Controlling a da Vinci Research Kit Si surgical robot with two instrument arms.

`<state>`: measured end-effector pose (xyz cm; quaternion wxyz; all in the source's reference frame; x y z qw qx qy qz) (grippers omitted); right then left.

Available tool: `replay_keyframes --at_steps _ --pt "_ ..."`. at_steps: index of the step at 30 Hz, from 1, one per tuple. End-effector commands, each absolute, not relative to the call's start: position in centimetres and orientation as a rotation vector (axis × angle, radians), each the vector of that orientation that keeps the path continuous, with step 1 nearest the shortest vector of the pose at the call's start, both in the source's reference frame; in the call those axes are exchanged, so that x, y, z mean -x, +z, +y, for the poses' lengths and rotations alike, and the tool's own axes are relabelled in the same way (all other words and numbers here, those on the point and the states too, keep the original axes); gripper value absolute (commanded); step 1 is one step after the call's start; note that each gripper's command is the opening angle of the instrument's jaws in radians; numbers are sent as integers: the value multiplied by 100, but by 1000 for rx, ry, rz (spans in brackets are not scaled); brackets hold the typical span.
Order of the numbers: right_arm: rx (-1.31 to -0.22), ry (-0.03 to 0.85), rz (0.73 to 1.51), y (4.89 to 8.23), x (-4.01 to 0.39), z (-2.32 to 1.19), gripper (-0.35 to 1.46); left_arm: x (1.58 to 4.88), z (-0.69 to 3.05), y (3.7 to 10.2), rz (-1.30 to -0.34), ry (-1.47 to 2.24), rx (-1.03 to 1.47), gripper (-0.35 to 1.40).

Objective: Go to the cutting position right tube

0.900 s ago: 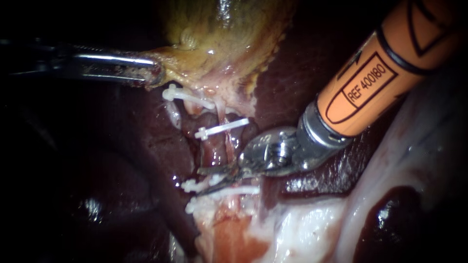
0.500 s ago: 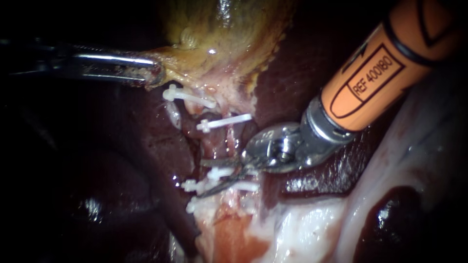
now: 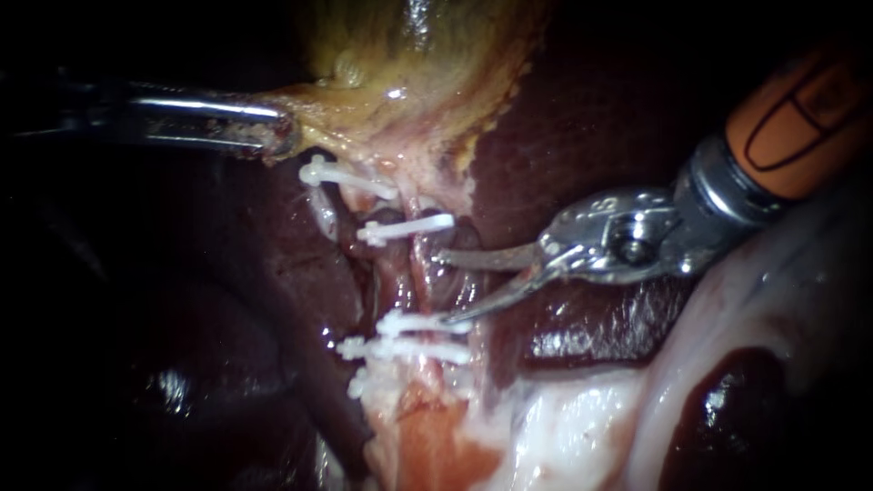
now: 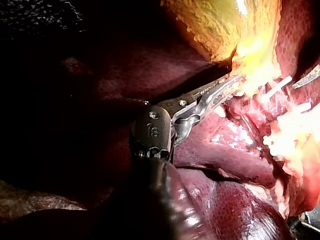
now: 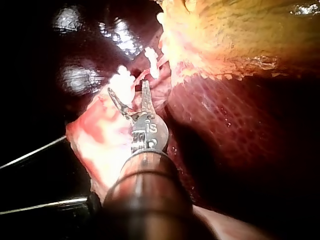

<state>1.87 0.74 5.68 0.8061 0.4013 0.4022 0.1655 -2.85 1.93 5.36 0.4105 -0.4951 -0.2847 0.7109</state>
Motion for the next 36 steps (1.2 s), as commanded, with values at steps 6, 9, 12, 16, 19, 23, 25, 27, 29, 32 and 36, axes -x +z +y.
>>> replay_keyframes --at_steps 6,9,12,16,19,23,25,27,29,32,36 --pt "-855 365 855 585 -196 71 139 284 194 534 -716 1788 1244 -35" --pt "-853 372 856 591 -206 67 139 284 194 533 -717 1787 1244 -35" --pt "-849 379 856 599 -218 61 139 284 195 532 -714 1787 1243 -35" --pt "-840 380 858 609 -234 55 141 284 195 531 -715 1788 1239 -35" --pt "-835 385 857 614 -247 54 142 284 195 531 -714 1788 1239 -35" --pt "-841 398 882 616 -263 57 144 284 195 531 -714 1788 1239 -35" --pt "-853 407 917 617 -268 57 144 284 195 531 -714 1788 1239 -35" --pt "-860 417 928 618 -273 57 144 285 195 531 -714 1788 1239 -35" --pt "-865 425 934 618 -277 58 144 285 195 531 -714 1788 1239 -35" --pt "-866 428 940 618 -280 58 144 285 195 531 -714 1788 1239 -35" --pt "-867 428 942 618 -280 58 144 285 195 531 -714 1788 1239 -35"
